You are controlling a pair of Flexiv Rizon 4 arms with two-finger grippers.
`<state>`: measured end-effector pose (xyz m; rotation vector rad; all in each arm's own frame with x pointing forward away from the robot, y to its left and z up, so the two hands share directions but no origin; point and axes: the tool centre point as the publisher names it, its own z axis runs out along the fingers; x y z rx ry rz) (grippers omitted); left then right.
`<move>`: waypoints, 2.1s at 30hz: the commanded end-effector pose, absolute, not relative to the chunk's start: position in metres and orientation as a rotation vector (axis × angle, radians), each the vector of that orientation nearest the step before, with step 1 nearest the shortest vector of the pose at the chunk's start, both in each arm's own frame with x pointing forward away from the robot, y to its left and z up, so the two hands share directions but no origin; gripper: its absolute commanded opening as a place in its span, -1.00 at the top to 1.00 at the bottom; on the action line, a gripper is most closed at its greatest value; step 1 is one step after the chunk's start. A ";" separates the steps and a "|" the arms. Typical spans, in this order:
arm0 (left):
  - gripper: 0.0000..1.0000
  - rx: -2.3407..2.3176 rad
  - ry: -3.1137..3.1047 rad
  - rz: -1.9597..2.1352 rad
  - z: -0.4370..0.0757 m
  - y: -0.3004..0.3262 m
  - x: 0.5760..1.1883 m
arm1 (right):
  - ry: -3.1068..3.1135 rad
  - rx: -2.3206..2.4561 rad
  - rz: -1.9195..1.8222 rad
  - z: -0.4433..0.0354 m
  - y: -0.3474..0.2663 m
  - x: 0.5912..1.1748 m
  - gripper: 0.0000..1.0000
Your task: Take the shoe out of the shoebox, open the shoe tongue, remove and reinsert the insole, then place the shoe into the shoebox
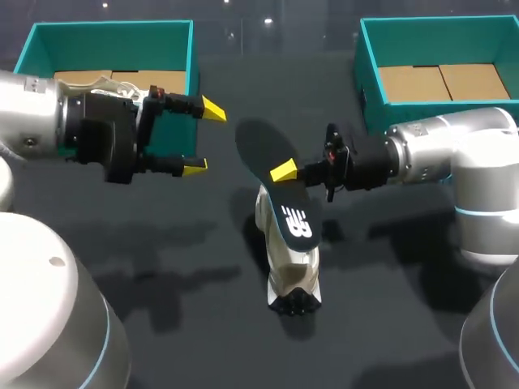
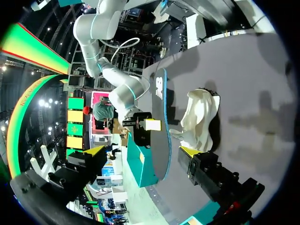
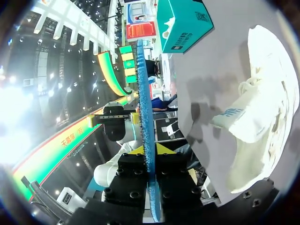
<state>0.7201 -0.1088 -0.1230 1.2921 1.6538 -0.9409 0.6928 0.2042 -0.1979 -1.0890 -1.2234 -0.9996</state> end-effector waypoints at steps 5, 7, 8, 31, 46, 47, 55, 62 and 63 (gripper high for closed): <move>-1.00 1.538 1.844 -0.757 -0.107 -0.111 0.741 | -1.195 -1.115 -1.018 -0.212 0.201 0.679 1.00; -1.00 1.538 1.844 -0.757 -0.107 -0.111 0.741 | -1.195 -1.115 -1.018 -0.212 0.201 0.679 1.00; -1.00 1.538 1.844 -0.757 -0.107 -0.111 0.741 | -1.195 -1.115 -1.018 -0.212 0.201 0.679 1.00; -1.00 1.784 2.383 -0.369 -0.081 -0.143 0.768 | -1.287 -1.152 -1.013 -0.217 0.191 0.682 1.00; -1.00 1.808 2.582 -0.346 -0.081 -0.161 0.783 | -1.287 -1.152 -1.013 -0.217 0.191 0.682 1.00; -1.00 1.811 2.632 -0.314 -0.082 -0.166 0.786 | -1.287 -1.152 -1.013 -0.217 0.191 0.682 1.00; -1.00 1.899 2.767 0.046 -0.090 -0.199 0.784 | -1.287 -1.152 -1.013 -0.217 0.191 0.682 1.00; -1.00 1.967 2.828 0.190 -0.101 -0.215 0.782 | -1.287 -1.152 -1.013 -0.217 0.191 0.682 1.00; -1.00 1.973 2.837 0.206 -0.102 -0.216 0.783 | -1.287 -1.152 -1.013 -0.217 0.191 0.682 1.00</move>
